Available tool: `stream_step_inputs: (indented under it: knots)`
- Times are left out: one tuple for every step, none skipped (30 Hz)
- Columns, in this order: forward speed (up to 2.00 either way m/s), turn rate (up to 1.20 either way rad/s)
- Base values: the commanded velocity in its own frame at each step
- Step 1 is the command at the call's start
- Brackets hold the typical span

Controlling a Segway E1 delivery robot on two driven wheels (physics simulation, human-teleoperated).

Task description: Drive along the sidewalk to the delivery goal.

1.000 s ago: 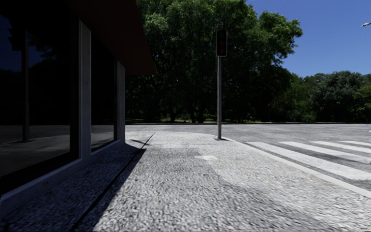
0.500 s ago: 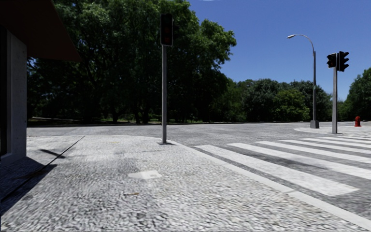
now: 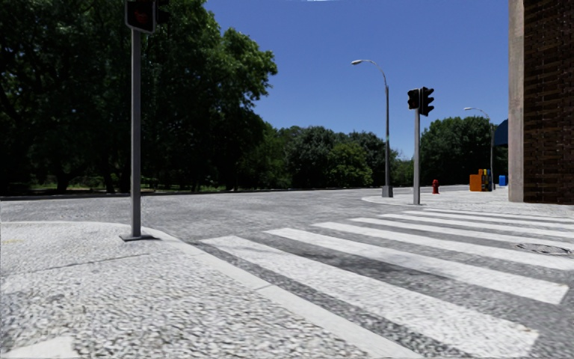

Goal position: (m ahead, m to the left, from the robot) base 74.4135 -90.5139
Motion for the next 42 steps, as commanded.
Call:
stream_step_inputs:
  knots:
    - [2.0, -0.69]
    - [2.0, -0.69]
    - [2.0, -0.69]
    - [2.0, -0.69]
    - [2.0, -0.69]
    - [2.0, -0.69]
    - [2.0, -0.69]
    - [2.0, -0.69]
    - [2.0, -0.69]
    - [1.99, -0.68]
    - [1.83, -0.68]
    - [1.83, -0.68]
    - [1.64, -0.68]
    - [1.51, -0.68]
    - [1.51, -0.68]
    - [1.39, -0.68]
    - [1.34, -0.68]
    - [1.29, -0.68]
    - [1.29, -0.68]
    - [1.25, -0.66]
    - [1.24, -0.65]
    - [1.23, -0.63]
    - [1.23, -0.63]
    - [1.23, -0.62]
    - [1.22, -0.6]
    - [1.22, -0.58]
    - [1.22, -0.58]
    - [1.22, -0.49]
    - [1.22, -0.37]
    - [1.22, -0.37]
    - [1.22, -0.26]
    - [1.22, -0.15]
    - [1.22, -0.15]
    - [1.22, -0.1]
    - [1.22, -0.09]
    - [1.22, -0.09]
    - [1.22, -0.09]
    - [1.23, -0.05]
    - [1.25, 0.0]
    - [1.33, 0.0]
    - [1.33, 0.0]
    - [1.42, 0.0]
